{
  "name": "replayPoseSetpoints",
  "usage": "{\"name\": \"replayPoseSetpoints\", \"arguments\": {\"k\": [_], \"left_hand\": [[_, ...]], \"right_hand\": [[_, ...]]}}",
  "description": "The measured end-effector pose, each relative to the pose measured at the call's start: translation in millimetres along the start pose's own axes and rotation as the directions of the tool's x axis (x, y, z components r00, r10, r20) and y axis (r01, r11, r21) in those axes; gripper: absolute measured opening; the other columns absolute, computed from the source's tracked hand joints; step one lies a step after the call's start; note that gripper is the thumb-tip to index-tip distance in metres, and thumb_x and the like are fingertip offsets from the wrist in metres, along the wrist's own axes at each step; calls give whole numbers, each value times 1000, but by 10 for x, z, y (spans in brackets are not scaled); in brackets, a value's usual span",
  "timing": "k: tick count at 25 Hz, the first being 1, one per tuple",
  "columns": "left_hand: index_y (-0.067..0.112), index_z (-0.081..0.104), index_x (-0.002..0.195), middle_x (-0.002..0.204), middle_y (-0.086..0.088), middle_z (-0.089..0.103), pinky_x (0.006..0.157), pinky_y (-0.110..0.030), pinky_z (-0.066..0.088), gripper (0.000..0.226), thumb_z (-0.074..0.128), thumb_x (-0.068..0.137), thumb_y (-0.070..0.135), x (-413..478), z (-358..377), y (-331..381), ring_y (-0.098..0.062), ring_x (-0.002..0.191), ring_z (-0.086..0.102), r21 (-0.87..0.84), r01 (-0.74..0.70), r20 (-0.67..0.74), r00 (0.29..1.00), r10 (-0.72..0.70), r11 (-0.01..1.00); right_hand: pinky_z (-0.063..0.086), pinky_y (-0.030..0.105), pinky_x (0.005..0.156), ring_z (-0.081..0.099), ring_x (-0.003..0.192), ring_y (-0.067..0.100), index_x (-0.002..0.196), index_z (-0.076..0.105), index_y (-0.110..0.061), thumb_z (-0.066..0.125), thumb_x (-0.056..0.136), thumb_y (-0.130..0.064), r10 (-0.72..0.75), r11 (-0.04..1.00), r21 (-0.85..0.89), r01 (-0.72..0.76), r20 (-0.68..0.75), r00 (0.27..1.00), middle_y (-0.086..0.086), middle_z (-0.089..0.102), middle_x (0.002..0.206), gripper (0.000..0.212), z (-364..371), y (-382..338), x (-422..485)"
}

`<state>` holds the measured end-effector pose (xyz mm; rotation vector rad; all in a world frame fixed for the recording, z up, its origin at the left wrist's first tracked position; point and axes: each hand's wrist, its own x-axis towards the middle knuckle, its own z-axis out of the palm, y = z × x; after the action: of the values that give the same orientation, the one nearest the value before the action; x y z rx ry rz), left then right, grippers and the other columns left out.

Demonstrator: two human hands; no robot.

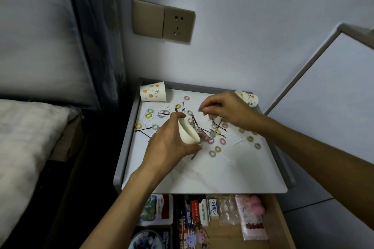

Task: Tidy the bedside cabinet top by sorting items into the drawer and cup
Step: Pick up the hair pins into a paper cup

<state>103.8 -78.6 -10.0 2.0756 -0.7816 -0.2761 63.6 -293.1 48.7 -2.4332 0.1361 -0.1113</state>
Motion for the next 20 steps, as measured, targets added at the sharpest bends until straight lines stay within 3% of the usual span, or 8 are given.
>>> {"name": "replayPoseSetpoints", "arguments": {"k": [3, 6, 10, 14, 17, 20], "left_hand": [[38, 37, 127, 109, 14, 58, 75, -33, 46, 85, 85, 58, 54, -11, -39, 0, -17, 97, 56, 1, -4, -15, 1000, 4, 1000], [37, 37, 128, 115, 10, 61, 77, -35, 51, 86, 86, 59, 52, -21, -60, -5, -18, 100, 58, 2, -15, -15, 1000, 15, 1000], [38, 36, 127, 116, 12, 61, 71, -29, 45, 85, 85, 59, 53, -24, -94, -25, -16, 97, 58, 10, -37, -32, 999, 37, 999], [37, 35, 128, 118, 11, 60, 73, -31, 45, 85, 84, 60, 54, -26, -111, -46, -17, 98, 58, 37, -39, -32, 999, 40, 999], [36, 36, 128, 117, 11, 60, 71, -29, 41, 84, 84, 60, 54, -23, -109, -54, -16, 98, 57, 34, -28, -25, 999, 29, 999], [36, 36, 128, 117, 10, 60, 71, -29, 41, 85, 84, 61, 52, -13, -91, -41, -17, 98, 57, 22, -25, -13, 1000, 25, 999]], "right_hand": [[46, 12, 69, 65, 77, 11, 99, 74, -11, 69, 87, -9, 172, 952, -239, -191, -95, 980, -6, 71, 83, 12, -87, 519, 177], [45, 21, 77, 63, 92, 19, 108, 71, -6, 70, 86, -10, 295, 853, -429, -297, -74, 953, 9, 71, 105, 22, -42, 956, 307], [44, 25, 78, 62, 97, 22, 105, 70, -7, 79, 78, -12, 313, 834, -439, -333, -121, 942, 10, 67, 106, 29, 144, 1208, 389], [43, 24, 64, 61, 75, 18, 90, 71, -6, 80, 77, -10, 373, 865, -240, -440, -276, 886, 10, 69, 86, 17, 256, 1317, 359], [43, 26, 69, 63, 77, 21, 84, 72, -5, 78, 79, -8, 390, 864, -205, -460, -308, 868, 12, 71, 84, 8, 249, 1322, 325], [51, 37, 78, 65, 85, 28, 87, 70, -2, 70, 86, -11, 401, 833, -292, -470, -268, 876, 15, 71, 92, 9, 243, 1298, 305]]}}
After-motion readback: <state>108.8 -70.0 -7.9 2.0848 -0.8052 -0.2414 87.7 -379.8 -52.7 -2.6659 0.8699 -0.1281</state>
